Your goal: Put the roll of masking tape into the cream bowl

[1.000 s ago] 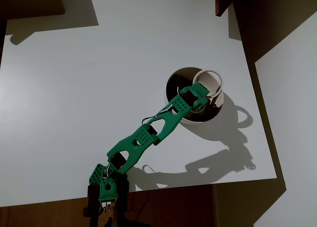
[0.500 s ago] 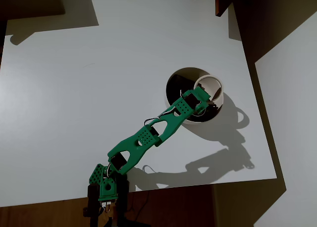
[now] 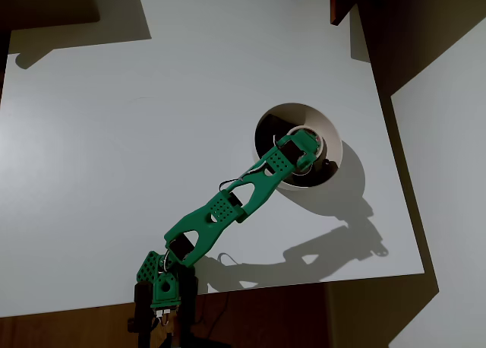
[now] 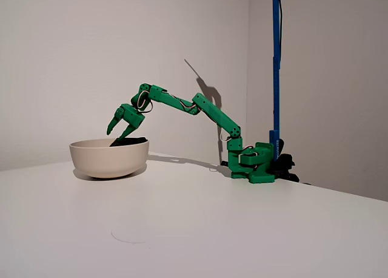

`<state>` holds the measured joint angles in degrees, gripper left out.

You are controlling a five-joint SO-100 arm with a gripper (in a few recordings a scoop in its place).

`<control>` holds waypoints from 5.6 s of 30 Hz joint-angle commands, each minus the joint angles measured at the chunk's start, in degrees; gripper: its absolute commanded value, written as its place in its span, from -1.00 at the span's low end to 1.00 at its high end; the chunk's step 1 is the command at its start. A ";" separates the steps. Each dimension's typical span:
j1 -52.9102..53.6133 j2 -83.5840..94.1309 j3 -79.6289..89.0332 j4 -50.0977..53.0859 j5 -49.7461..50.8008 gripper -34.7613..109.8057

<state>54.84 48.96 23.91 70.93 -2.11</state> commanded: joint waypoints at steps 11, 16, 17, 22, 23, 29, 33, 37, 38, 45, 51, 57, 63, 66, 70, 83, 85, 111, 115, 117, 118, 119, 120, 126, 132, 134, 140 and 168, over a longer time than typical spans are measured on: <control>-0.09 7.73 -3.25 -0.18 0.70 -0.64; -0.70 9.49 -3.25 -1.58 1.76 -0.64; -0.79 10.02 -3.25 -1.93 2.20 -0.64; -1.93 14.77 -3.25 -2.55 3.78 -0.64; -2.37 16.08 -3.25 -2.29 3.96 -0.64; -5.62 24.70 -3.25 1.93 4.66 -0.64; -9.05 29.53 -3.25 6.86 5.01 -0.64; -13.18 33.75 -3.25 11.78 5.71 -0.64; -14.24 34.80 -3.25 12.83 5.80 -0.64; -23.38 40.87 -3.16 20.92 5.71 -0.64; -32.08 44.91 -3.16 26.02 6.33 -0.64; -41.48 48.96 -3.08 31.20 6.50 -0.64; -49.57 51.86 -2.29 35.77 7.29 -0.64; -52.12 52.56 -0.09 35.86 7.21 -0.64; -56.07 53.79 3.78 35.86 6.94 -0.64; -61.26 71.10 39.46 27.16 5.01 -0.64; -59.77 76.55 48.60 22.50 4.83 -0.64; -57.04 113.64 120.50 -1.41 2.02 -0.64; -56.60 122.96 129.20 -1.14 0.70 -0.64; -56.60 129.81 133.33 0.62 -0.26 -0.64; -56.60 133.24 135.26 1.85 -0.79 -0.64; -56.60 137.02 137.11 3.34 -1.05 -0.64; -56.60 140.80 138.78 5.19 -1.49 -0.64; -54.67 145.28 141.06 7.65 0.26 -0.64; -55.55 145.28 142.91 8.44 0.53 -0.64; -55.63 145.28 142.91 8.44 0.26 -0.64; -54.84 145.28 142.91 8.44 0.79 -0.64; -54.32 145.28 142.91 8.44 1.14 -0.64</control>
<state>-0.18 193.62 166.64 78.84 -0.26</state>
